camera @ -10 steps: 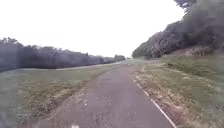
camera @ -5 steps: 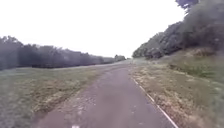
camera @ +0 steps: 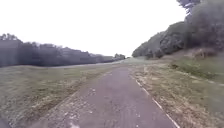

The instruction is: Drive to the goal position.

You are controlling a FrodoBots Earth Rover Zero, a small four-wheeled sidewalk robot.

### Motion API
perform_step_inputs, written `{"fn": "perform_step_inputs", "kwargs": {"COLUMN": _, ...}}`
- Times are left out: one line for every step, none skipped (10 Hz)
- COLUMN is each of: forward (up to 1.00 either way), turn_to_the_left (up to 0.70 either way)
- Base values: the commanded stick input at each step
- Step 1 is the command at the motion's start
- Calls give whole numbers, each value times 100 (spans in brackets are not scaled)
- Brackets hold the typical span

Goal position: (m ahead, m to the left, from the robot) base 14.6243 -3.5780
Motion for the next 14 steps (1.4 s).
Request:
{"fn": "perform_step_inputs", "kwargs": {"forward": 60, "turn_to_the_left": 1}}
{"fn": "perform_step_inputs", "kwargs": {"forward": 60, "turn_to_the_left": 1}}
{"fn": "perform_step_inputs", "kwargs": {"forward": 60, "turn_to_the_left": -2}}
{"fn": "perform_step_inputs", "kwargs": {"forward": 60, "turn_to_the_left": -7}}
{"fn": "perform_step_inputs", "kwargs": {"forward": 60, "turn_to_the_left": -13}}
{"fn": "perform_step_inputs", "kwargs": {"forward": 60, "turn_to_the_left": -14}}
{"fn": "perform_step_inputs", "kwargs": {"forward": 60, "turn_to_the_left": -14}}
{"fn": "perform_step_inputs", "kwargs": {"forward": 60, "turn_to_the_left": -14}}
{"fn": "perform_step_inputs", "kwargs": {"forward": 60, "turn_to_the_left": -14}}
{"fn": "perform_step_inputs", "kwargs": {"forward": 60, "turn_to_the_left": -14}}
{"fn": "perform_step_inputs", "kwargs": {"forward": 60, "turn_to_the_left": -14}}
{"fn": "perform_step_inputs", "kwargs": {"forward": 60, "turn_to_the_left": -14}}
{"fn": "perform_step_inputs", "kwargs": {"forward": 60, "turn_to_the_left": -14}}
{"fn": "perform_step_inputs", "kwargs": {"forward": 60, "turn_to_the_left": -14}}
